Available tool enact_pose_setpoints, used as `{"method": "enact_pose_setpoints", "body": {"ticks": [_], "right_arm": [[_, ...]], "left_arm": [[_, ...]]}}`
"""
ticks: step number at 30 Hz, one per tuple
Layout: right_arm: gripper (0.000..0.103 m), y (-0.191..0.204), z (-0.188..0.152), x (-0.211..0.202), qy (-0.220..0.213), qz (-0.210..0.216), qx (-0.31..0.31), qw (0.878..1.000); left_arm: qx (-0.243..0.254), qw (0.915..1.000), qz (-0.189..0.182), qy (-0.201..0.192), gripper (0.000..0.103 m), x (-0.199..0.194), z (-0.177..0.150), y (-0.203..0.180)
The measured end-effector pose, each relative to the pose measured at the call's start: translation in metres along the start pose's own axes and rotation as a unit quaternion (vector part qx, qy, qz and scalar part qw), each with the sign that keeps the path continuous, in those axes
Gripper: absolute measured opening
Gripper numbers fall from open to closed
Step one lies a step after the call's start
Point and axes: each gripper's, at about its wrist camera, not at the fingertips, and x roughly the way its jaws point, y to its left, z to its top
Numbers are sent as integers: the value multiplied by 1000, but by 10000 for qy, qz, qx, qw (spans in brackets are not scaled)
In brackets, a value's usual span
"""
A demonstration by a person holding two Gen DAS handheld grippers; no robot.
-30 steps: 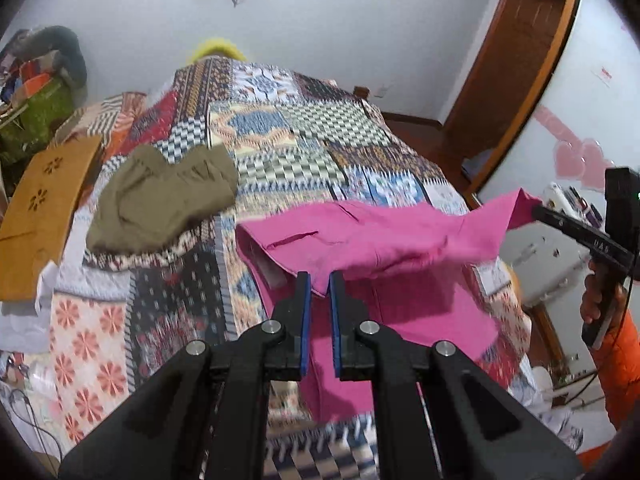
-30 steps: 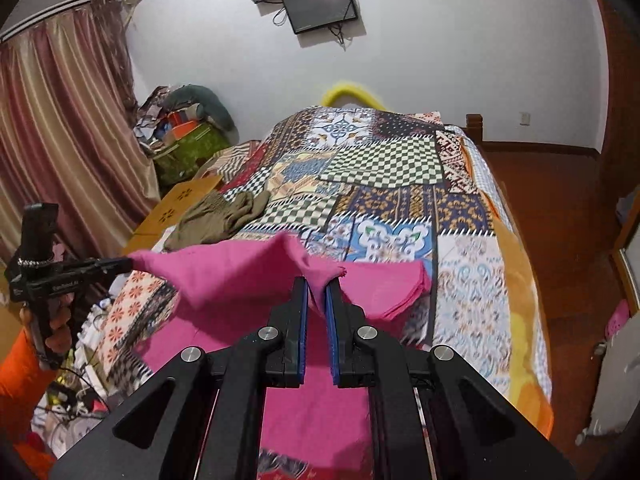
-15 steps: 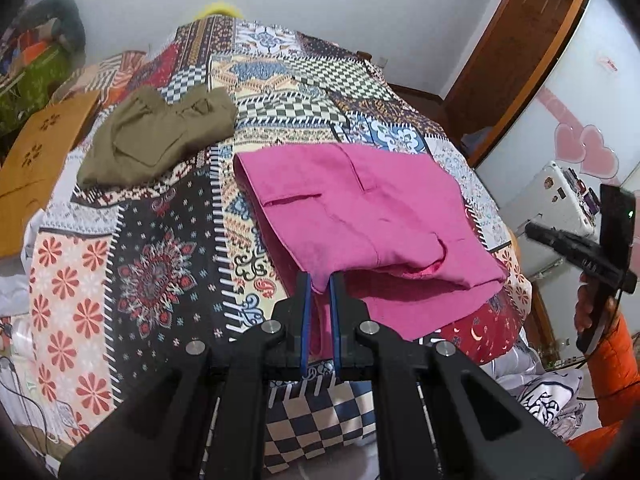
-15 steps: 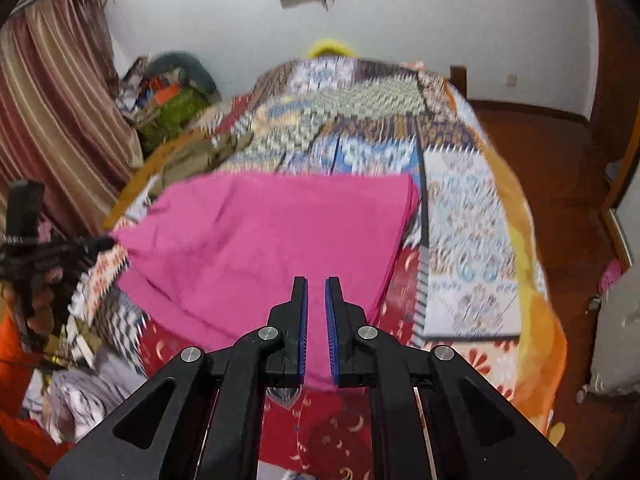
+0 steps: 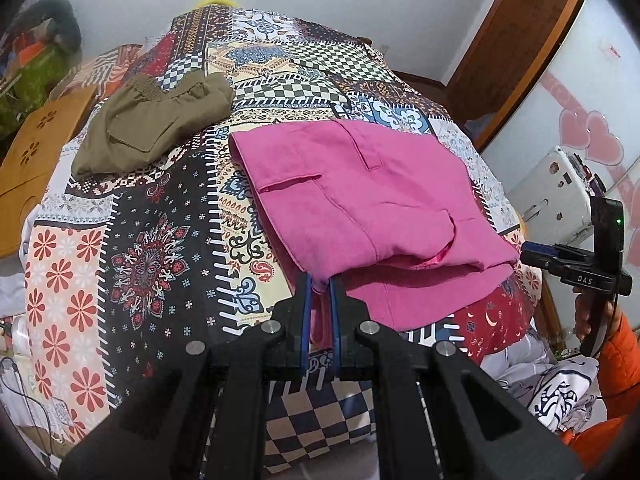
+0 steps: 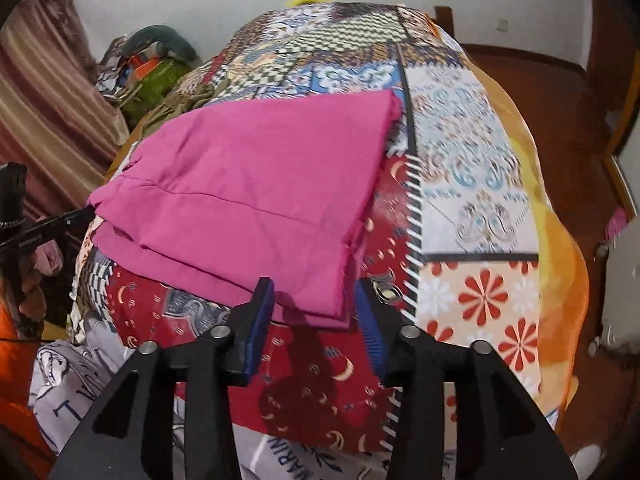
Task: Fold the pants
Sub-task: 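Lift the pink pants with both grippers and fold them over onto themselves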
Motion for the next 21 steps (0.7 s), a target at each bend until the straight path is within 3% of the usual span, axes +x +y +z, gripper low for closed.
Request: {"method": "enact_pose_setpoints", "body": {"ticks": [13,15,18,21], "right_arm": [[41,2,-3,19,279,206,218,9992],[34,2,-4,16,197,194,191,9994],[9,4,-2,12,73,136,128,9998],[7,6,-1,7,-30,148,83,9999]], "left_arm": [[-12,10000,21,35,8,3,-2,0],[-8,10000,19,31,8,2,-1,0],[30,10000,44,-11,8,0,0,-2],[76,9999,61,-95,8,-6,2,-5]]}}
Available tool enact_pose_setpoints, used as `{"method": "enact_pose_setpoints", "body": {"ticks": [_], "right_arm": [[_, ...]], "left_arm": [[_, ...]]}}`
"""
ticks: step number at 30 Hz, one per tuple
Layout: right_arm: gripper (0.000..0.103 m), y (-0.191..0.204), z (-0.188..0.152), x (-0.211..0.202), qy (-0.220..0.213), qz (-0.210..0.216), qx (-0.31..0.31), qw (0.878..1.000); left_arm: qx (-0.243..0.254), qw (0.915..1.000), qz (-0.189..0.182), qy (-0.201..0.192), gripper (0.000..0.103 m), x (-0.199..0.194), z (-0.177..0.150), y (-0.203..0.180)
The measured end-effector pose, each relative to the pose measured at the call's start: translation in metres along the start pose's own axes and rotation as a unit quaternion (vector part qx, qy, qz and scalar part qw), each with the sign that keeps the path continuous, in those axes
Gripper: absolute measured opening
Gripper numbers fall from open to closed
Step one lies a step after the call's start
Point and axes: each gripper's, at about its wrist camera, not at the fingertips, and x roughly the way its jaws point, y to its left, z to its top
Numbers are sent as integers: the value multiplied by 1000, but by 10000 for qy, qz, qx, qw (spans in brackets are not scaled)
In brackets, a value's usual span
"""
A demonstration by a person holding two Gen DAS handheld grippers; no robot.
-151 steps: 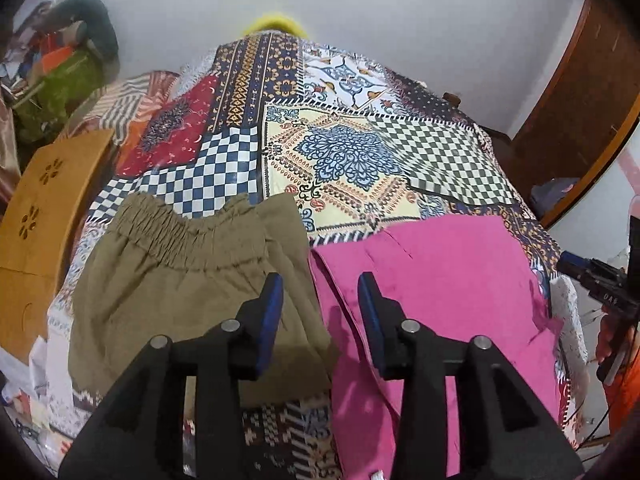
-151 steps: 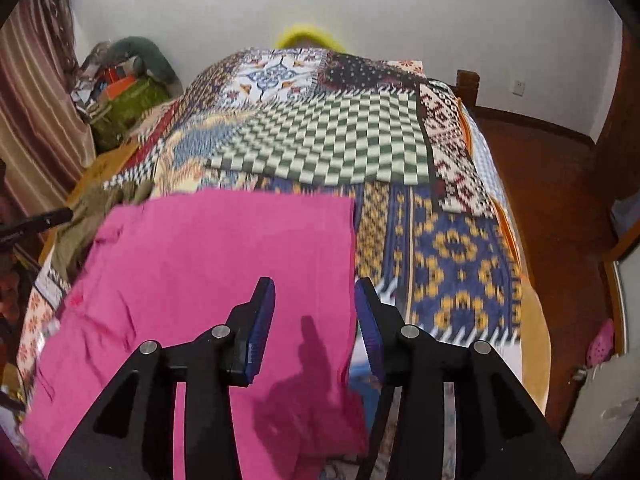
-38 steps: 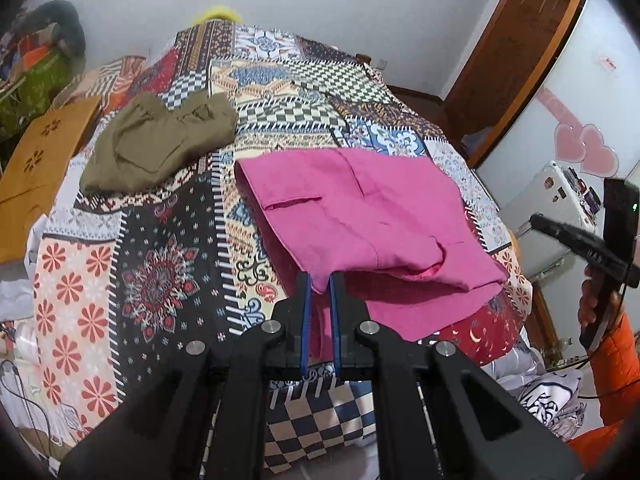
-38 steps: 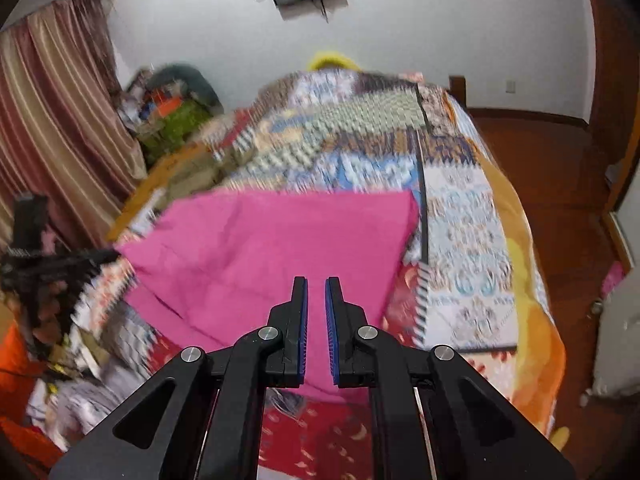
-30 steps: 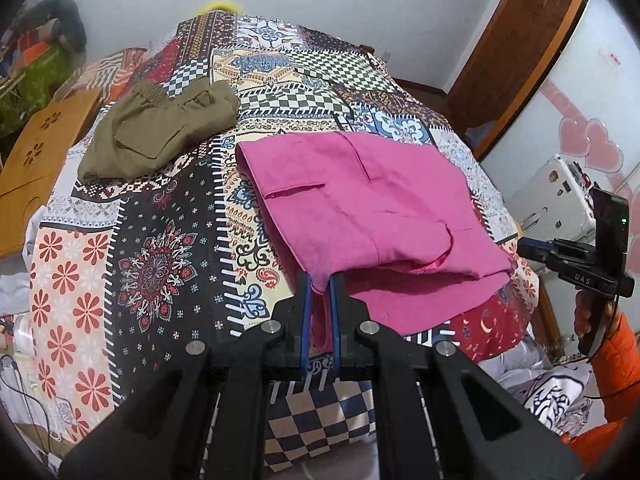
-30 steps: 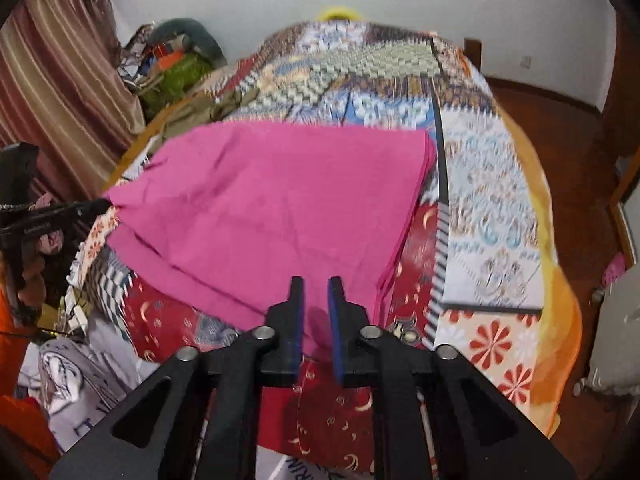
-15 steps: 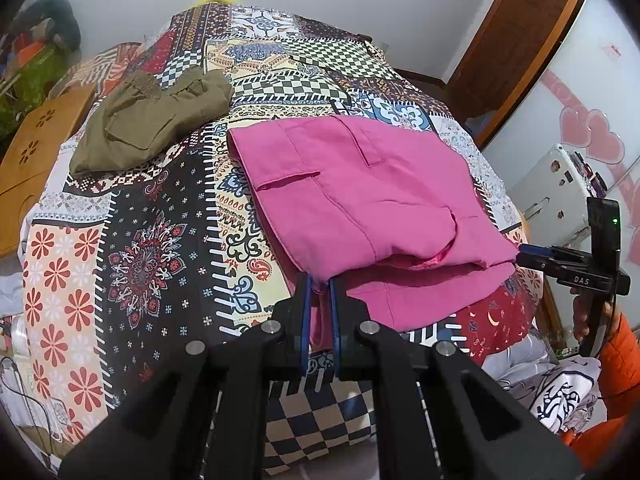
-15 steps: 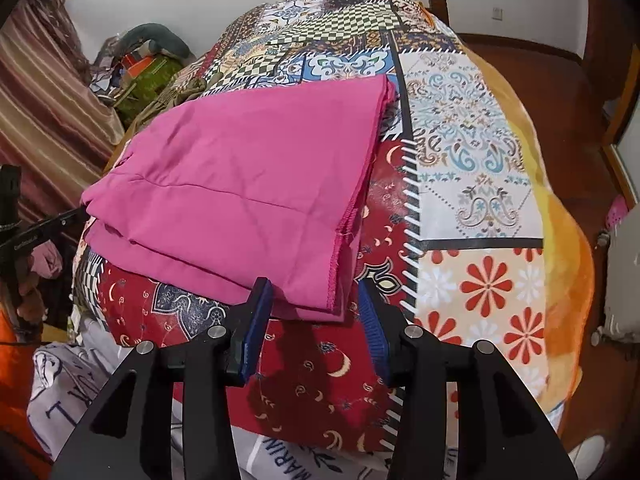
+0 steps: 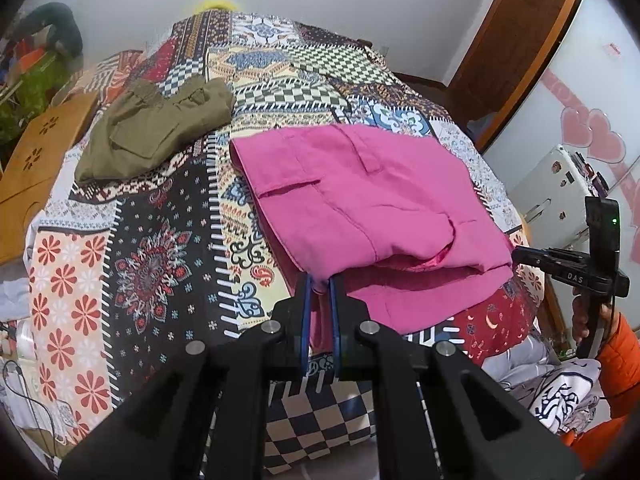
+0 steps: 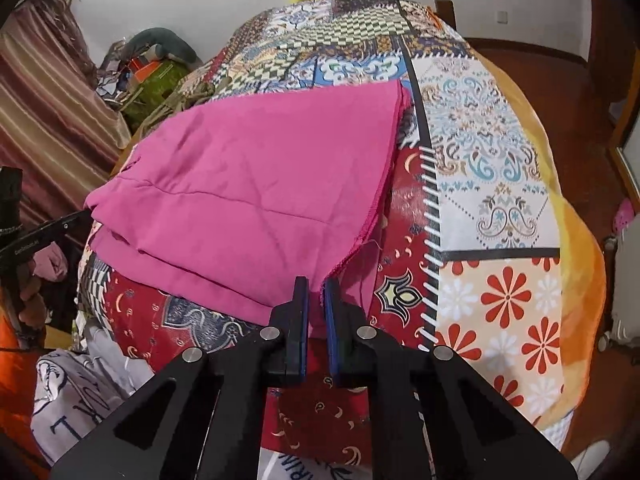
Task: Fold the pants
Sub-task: 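Lift the pink pants with both grippers and fold them over onto themselves, then open both grippers and release the folded pink pants onto the quilt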
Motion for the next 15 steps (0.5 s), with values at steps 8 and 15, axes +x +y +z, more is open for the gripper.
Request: {"method": "enact_pose_setpoints", "body": {"ticks": [8,15], "right_arm": [[4,20,6,-22,-338,-216,-358,9986],[5,26,9,-16,-49,-402,-633,9972]], "left_arm": [[153,9995,-99,-254,8,-24,6,-7],[130,9998,91,98,8,-11,-7,-2]]}}
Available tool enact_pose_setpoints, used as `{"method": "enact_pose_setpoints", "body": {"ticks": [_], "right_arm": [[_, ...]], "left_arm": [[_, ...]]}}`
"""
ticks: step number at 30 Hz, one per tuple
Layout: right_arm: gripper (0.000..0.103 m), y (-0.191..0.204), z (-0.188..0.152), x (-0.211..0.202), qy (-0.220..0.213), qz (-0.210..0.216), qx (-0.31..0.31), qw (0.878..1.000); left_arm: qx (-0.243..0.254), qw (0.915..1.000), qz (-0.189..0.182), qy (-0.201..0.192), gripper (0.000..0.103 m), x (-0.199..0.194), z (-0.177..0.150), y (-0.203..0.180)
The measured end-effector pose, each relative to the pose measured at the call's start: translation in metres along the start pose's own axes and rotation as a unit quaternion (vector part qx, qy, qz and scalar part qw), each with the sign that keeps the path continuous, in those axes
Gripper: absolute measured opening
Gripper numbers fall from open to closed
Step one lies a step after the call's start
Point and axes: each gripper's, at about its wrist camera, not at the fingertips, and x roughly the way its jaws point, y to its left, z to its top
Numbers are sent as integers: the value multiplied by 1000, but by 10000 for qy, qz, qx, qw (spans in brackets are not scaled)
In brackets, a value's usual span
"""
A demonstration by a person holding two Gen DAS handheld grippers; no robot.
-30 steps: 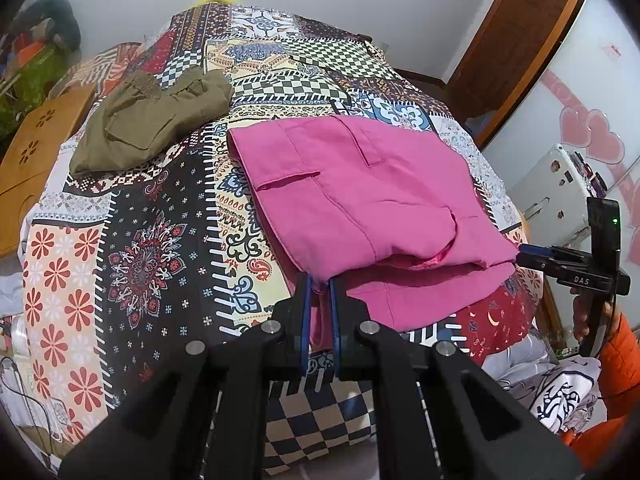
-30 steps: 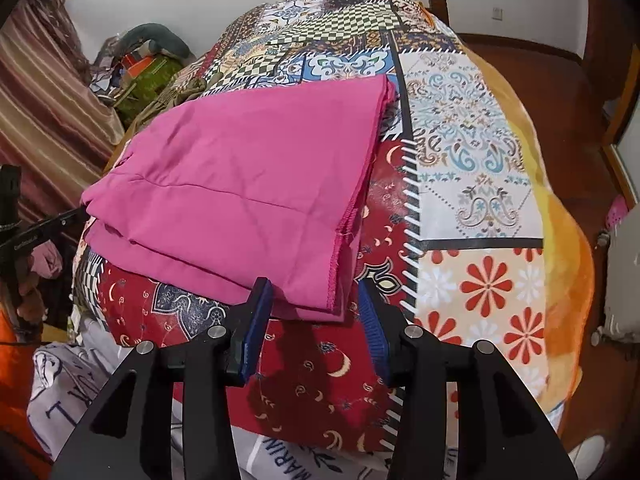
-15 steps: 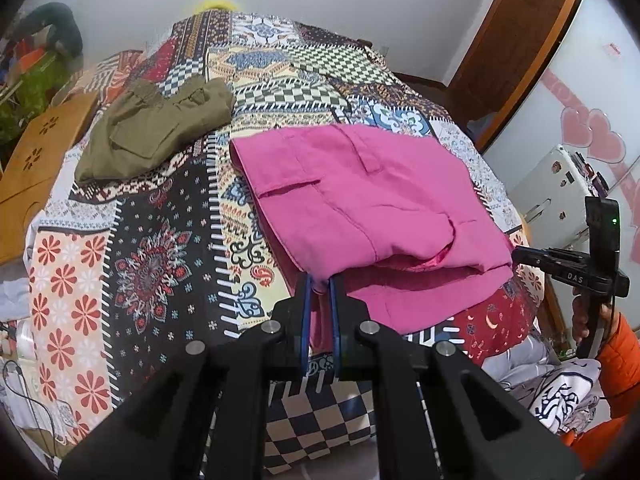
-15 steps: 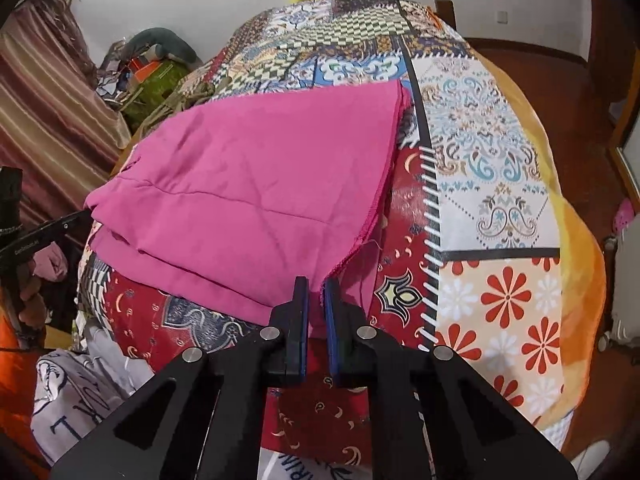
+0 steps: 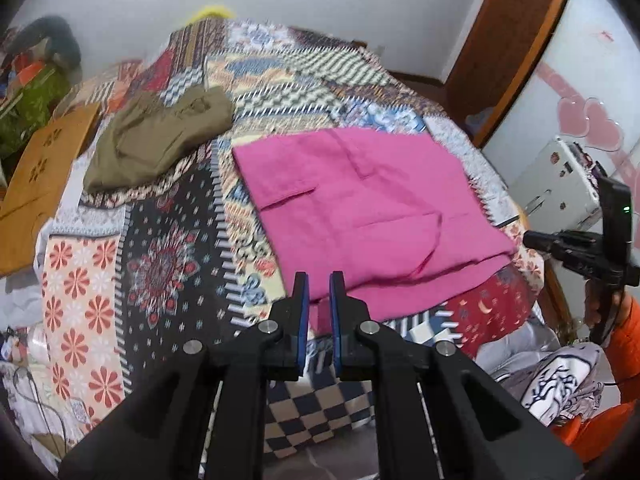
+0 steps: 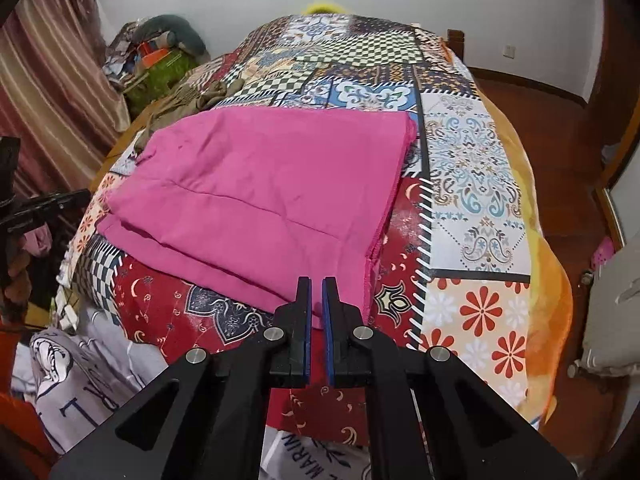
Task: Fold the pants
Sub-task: 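Open both grippers and release the folded pink pants onto the quilt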
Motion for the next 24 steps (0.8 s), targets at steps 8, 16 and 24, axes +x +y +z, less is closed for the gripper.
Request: {"method": "enact_pose_setpoints", "body": {"ticks": [8,16,24], "right_arm": [[7,48,16,-1,-67,-117,-1051,9944],[33,88,20,11,-20,183,-1890,9818],[33,91,24,23,135,350,-1960,9799]], "left_arm": [[313,9995,21,55,26,-8,11,-16],[1417,9896,28,224,47,12,18,-78],[1764,9821,148,648,47,47,11,-90]]}}
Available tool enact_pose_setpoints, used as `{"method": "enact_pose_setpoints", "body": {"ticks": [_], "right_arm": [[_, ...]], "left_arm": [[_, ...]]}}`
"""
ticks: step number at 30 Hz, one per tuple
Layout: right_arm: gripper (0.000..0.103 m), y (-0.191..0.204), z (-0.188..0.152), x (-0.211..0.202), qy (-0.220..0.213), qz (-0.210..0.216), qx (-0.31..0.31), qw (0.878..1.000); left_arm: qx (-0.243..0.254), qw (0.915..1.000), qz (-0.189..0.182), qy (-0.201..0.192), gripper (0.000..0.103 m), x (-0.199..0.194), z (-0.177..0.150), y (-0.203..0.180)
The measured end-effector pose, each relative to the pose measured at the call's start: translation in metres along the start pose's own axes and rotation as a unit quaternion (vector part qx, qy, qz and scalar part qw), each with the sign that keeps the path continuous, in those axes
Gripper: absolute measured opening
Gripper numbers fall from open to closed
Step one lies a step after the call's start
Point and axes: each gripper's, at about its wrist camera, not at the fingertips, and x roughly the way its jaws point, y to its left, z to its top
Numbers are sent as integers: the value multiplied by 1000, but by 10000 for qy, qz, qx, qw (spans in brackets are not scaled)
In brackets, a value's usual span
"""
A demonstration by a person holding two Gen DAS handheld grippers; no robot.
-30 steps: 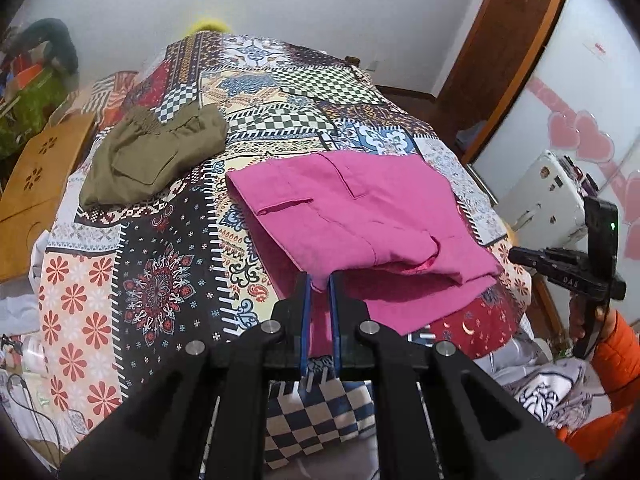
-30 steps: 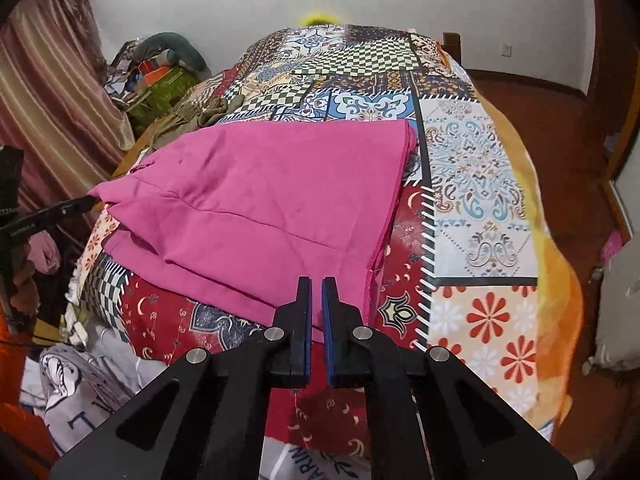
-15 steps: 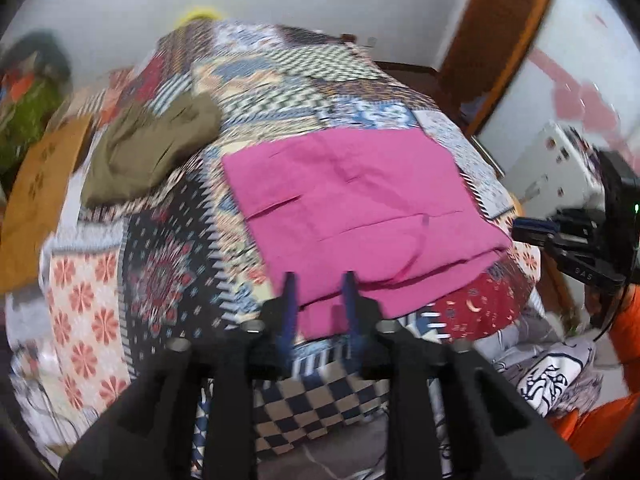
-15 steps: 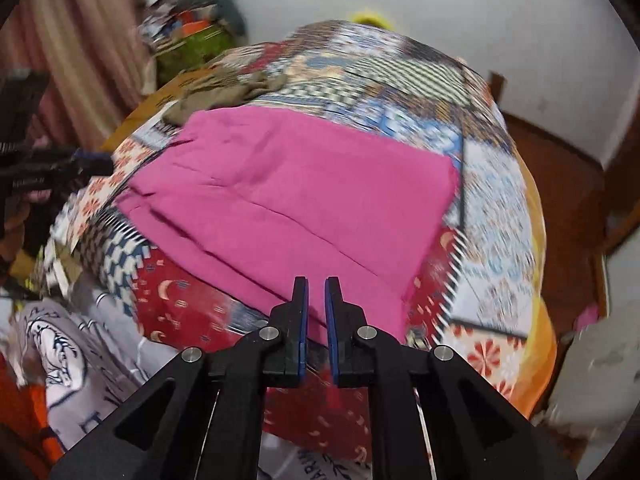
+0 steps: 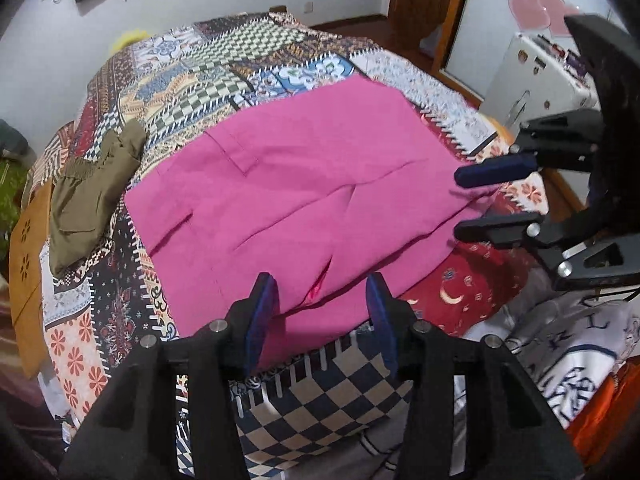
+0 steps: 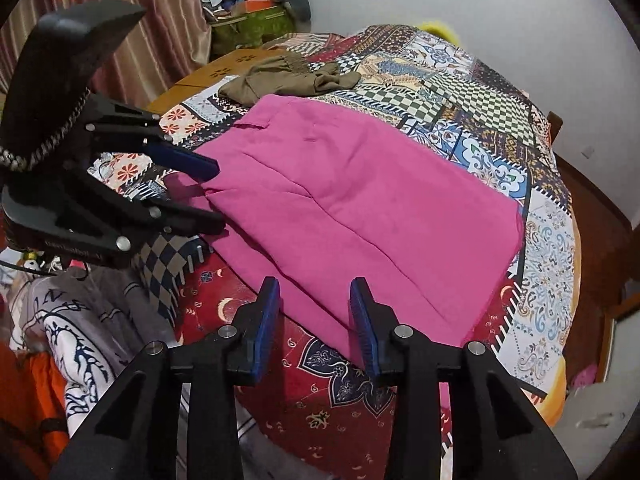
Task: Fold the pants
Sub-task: 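Open both grippers and release the folded pink pants onto the quilt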
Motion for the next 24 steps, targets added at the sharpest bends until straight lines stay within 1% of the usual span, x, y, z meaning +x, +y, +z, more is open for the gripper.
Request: {"method": "enact_pose_setpoints", "body": {"ticks": [5,9,13,14,16,18,20,21,24], "right_arm": [[33,-8,0,11,123,149,121,9997],[33,-10,0,20,232,295,207,9991],[33,-12,0,24,217,405,272,9986],[33,-12,0,24,208,419,269,9985],[33,-11,0,24,199,424,237,9986],[33,-11,0,24,195,431,223,9986],[33,-11,1,23,175,443,223,9986],[33,-12,1,23,162,446,233,9986],[33,-14,1,24,98,458,284,9985]], "left_arm": [[50,10000,53,13,48,9,0,1],[115,9999,103,-62,48,12,3,-1],[99,9998,104,-127,48,15,8,-2],[74,9998,103,-154,46,15,9,-1],[24,9998,84,-200,39,15,12,-1],[-8,9997,40,-226,27,15,15,-1],[-59,9996,4,-277,20,15,19,-1],[-77,9995,-16,-303,17,14,20,-2],[-119,9991,-126,-399,14,9,25,-2]]}}
